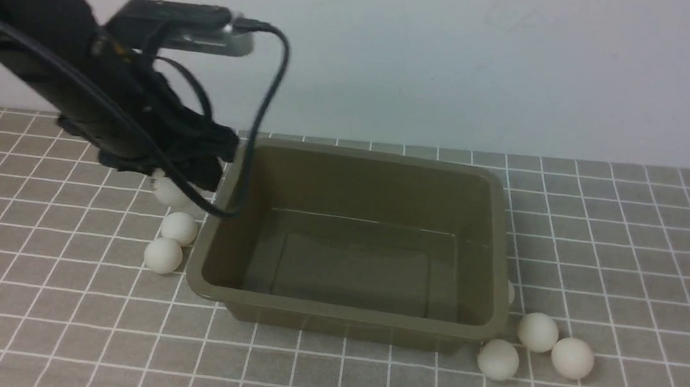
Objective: Put the table tennis balls into the box on the grey coffee tablecloth.
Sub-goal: 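Reach for and grasp a ping pong ball on the table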
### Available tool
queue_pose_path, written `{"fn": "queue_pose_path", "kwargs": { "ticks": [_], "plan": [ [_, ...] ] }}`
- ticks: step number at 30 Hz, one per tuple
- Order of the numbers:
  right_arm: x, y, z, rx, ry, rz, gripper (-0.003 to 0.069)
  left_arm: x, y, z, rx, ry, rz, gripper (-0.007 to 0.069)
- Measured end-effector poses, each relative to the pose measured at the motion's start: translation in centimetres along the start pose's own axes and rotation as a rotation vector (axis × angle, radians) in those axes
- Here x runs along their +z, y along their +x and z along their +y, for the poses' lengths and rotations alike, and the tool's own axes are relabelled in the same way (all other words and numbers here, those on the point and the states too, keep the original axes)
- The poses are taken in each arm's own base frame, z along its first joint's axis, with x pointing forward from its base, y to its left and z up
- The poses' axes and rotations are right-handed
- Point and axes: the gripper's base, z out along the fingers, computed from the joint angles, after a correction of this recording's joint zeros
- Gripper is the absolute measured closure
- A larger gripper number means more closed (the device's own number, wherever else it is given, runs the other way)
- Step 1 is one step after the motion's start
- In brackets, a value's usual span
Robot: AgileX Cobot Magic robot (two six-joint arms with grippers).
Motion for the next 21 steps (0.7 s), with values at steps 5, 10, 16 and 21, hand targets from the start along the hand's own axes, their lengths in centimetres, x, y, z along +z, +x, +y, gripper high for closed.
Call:
{"fn": "queue_pose_path", "kwargs": {
  "ticks": [5,10,16,21],
  "plan": [
    [4.5,-1.0,1.0,-0.145,-0.048,0.077,0.0398,5.1,-1.2,-2.6,0.063,0.027,0.056,0.0293],
    [8.3,-1.5,2.8,-0.238,-0.051,0.084,0.0235,8.3,-1.7,-3.6,0.092,0.033,0.128,0.0293],
    [11.7,-2.1,2.8,-0.255,-0.012,0.113,0.0116,9.0,-2.5,-3.8,0.113,0.025,0.159,0.0165],
    [14.0,-3.2,2.8,-0.246,-0.009,0.143,0.0151,6.7,-4.4,-4.0,0.16,-0.014,0.131,0.003]
  ]
}}
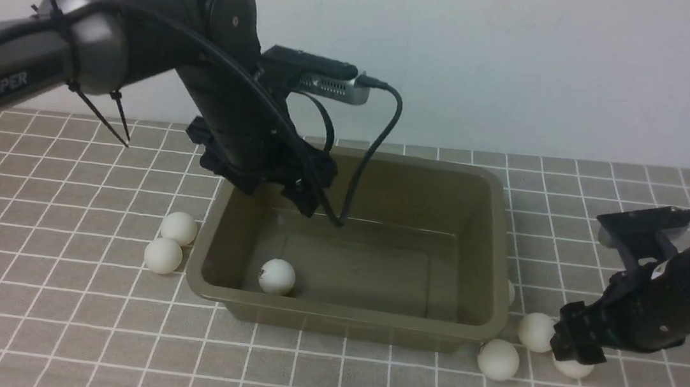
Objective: Put the table tennis balls into the box on the grey coffee tablecloth.
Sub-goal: 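Reach for and grasp a ping pong ball on the table, then release the ping pong ball into the bin and lift the gripper away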
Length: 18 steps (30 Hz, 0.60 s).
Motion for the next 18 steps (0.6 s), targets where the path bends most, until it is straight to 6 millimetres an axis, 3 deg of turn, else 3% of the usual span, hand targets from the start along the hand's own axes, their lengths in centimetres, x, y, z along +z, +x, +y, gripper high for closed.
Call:
{"fn": "queue_pose_path", "kwargs": {
  "ticks": [2,3,5,6,8,9,13,14,15,16,18],
  "plan": [
    [0.5,-0.4,0.0,0.004,-0.012,0.046,0.0258,-1.6,-0.5,0.2,0.025,-0.039,0.001,0.0068],
    [0.5,-0.6,0.0,0.005,-0.021,0.077,0.0321,-2.6,-0.7,0.3,0.036,-0.069,-0.002,0.0146],
    [0.3,-0.8,0.1,0.003,-0.028,0.096,0.0312,-3.7,-0.9,0.6,0.041,-0.101,-0.006,0.0227],
    [-0.1,-0.8,0.1,0.005,-0.036,0.149,0.0299,-5.3,-0.9,1.4,0.04,-0.144,-0.017,0.0431],
    [-1.1,-0.8,-0.2,0.022,-0.032,0.176,0.0299,-7.0,-0.6,2.8,0.017,-0.184,-0.024,0.0552],
    [-1.6,-0.8,-0.3,0.03,-0.029,0.176,0.0299,-7.4,-0.5,3.1,0.009,-0.191,-0.027,0.0568],
    [-7.1,-2.0,0.3,0.061,-0.042,0.039,0.0299,-10.1,0.4,7.8,-0.113,-0.24,-0.062,0.0627],
    [-7.4,-2.1,0.4,0.062,-0.046,0.027,0.0299,-10.3,0.5,8.3,-0.127,-0.243,-0.063,0.0628],
    [-9.9,-3.0,1.5,0.062,-0.081,-0.079,0.0299,-10.4,1.2,10.1,-0.181,-0.235,-0.056,0.0629],
    [-10.9,-3.6,2.2,0.063,-0.107,-0.131,0.0299,-10.3,1.6,11.0,-0.206,-0.228,-0.046,0.0629],
    [-12.3,-4.9,3.9,0.047,-0.154,-0.218,0.0299,-9.1,2.8,12.3,-0.241,-0.184,0.004,0.0629]
  ]
}}
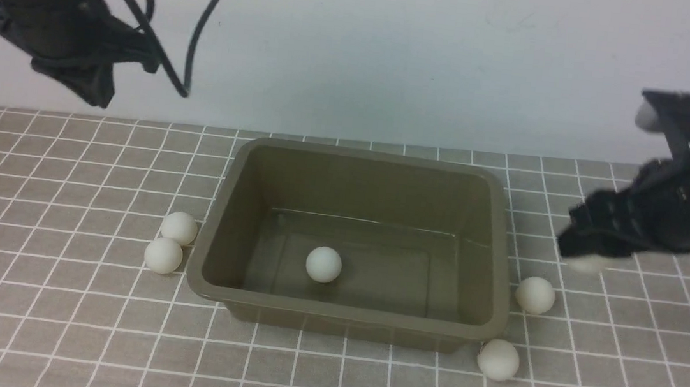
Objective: Put the table tennis balls into the box on the grey coffee tablecloth.
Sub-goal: 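Release the ping pong ball into the bin and lift the gripper away, then reach for and grasp a ping pong ball on the table beside the basket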
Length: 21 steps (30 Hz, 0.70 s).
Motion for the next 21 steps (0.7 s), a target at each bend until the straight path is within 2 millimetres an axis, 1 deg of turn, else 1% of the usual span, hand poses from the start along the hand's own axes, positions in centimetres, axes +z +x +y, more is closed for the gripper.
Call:
{"fn": "queue_pose_path", "kwargs": {
  "ticks": [1,3,4,6,7,9,10,11,13,14,15,18,20,21],
  "plan": [
    [0.0,-0.8,1.2,-0.022,-0.026,-0.027,0.0299,0.7,0.4,0.3,-0.008,0.015,0.027,0.0629],
    [0.8,-1.9,2.7,-0.066,-0.05,-0.043,0.0299,2.7,1.2,0.5,-0.013,0.053,0.096,0.0629],
    [1.4,-2.2,3.1,-0.082,-0.056,-0.036,0.0299,3.4,1.5,0.5,-0.008,0.066,0.119,0.0629],
    [3.0,-3.2,3.9,-0.108,-0.064,-0.019,0.0299,5.6,1.8,0.4,0.017,0.097,0.177,0.0624],
    [3.3,-3.6,4.0,-0.105,-0.065,-0.018,0.0291,6.3,1.9,0.3,0.022,0.111,0.197,0.0617],
    [4.5,-4.1,4.1,-0.09,-0.067,0.012,0.0245,8.1,1.9,-0.1,0.042,0.139,0.228,0.0578],
    [4.5,-4.3,4.2,-0.082,-0.066,0.016,0.021,8.8,1.9,-0.2,0.046,0.149,0.239,0.0547],
    [4.6,-4.6,4.2,-0.081,-0.061,0.037,0.013,9.9,1.8,-0.4,0.047,0.16,0.25,0.0498],
    [4.0,-4.9,4.2,-0.106,-0.041,0.051,0.0049,11.3,1.8,-0.9,0.052,0.169,0.264,0.0398],
    [4.0,-4.9,4.2,-0.106,-0.041,0.051,0.0049,11.4,1.8,-0.9,0.052,0.169,0.266,0.0387],
    [2.9,-5.1,4.1,-0.135,-0.004,0.063,-0.0001,12.6,1.8,-1.2,0.06,0.171,0.276,0.0298],
    [0.5,-5.0,3.9,-0.168,0.056,0.054,-0.0009,14.1,1.5,-1.6,0.076,0.16,0.255,0.0156],
    [-1.3,-4.8,3.7,-0.193,0.105,0.044,0.0013,14.8,1.5,-1.8,0.083,0.152,0.251,0.0098],
    [-2.7,-4.6,3.5,-0.205,0.145,0.028,0.0034,15.3,1.5,-1.9,0.091,0.146,0.252,0.0074]
  ]
}}
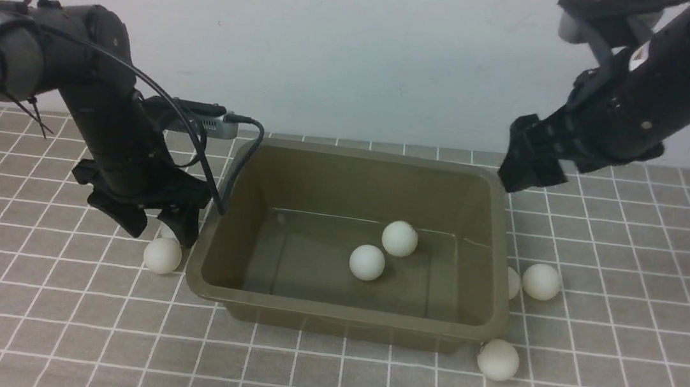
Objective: Put the table tennis balls into the box on the grey coffee tablecloth.
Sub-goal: 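Reach for and grasp a ping pong ball on the table beside the basket, then drop the ball into the bin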
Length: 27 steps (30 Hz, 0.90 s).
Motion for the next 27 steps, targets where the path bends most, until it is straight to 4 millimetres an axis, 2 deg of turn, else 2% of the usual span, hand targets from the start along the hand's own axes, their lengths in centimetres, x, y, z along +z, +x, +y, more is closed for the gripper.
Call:
{"fn": "queue_pose_path", "kwargs": {
  "ticks": [3,7,9,10,11,12,15,17,23,25,27],
  "plan": [
    [-3.5,0.9,-0.8,0.001,0.101,-0.024,0.009,1.3,-0.2,0.1,0.015,-0.023,0.02,0.0048],
    [-7.3,1.9,-1.5,0.032,0.199,-0.078,0.0151,2.8,-0.1,0.6,0.014,-0.044,0.06,0.0077],
    [-9.2,2.4,-1.8,0.047,0.235,-0.121,0.0185,3.1,-0.1,0.7,0.012,-0.047,0.068,0.017],
    [-9.2,2.4,-1.8,0.047,0.236,-0.123,0.0188,3.0,-0.1,0.7,0.012,-0.047,0.067,0.017],
    [-9.8,2.5,-1.8,0.05,0.246,-0.136,0.0207,3.0,-0.1,0.8,0.015,-0.055,0.07,0.0258],
    [-10.0,2.6,-1.9,0.049,0.25,-0.141,0.0221,2.9,-0.1,0.8,0.021,-0.063,0.078,0.0282],
    [-9.7,2.9,-2.1,0.061,0.256,-0.126,0.0262,2.0,0.2,0.9,0.023,-0.084,0.116,0.0274],
    [-8.9,3.4,-2.8,0.1,0.264,-0.096,0.0298,0.2,0.3,0.7,0.022,-0.1,0.111,0.0272],
    [-5.9,6.1,-6.0,0.298,0.261,0.025,0.0449,-8.2,0.8,-1.0,0.039,-0.112,-0.085,0.0272],
    [-4.4,6.8,-7.0,0.364,0.234,0.047,0.0473,-10.9,1.4,-2.3,0.051,-0.085,-0.159,0.0272],
    [-2.6,7.1,-8.1,0.422,0.201,0.051,0.0471,-12.2,1.6,-3.7,0.068,-0.045,-0.204,0.0272]
  ]
}}
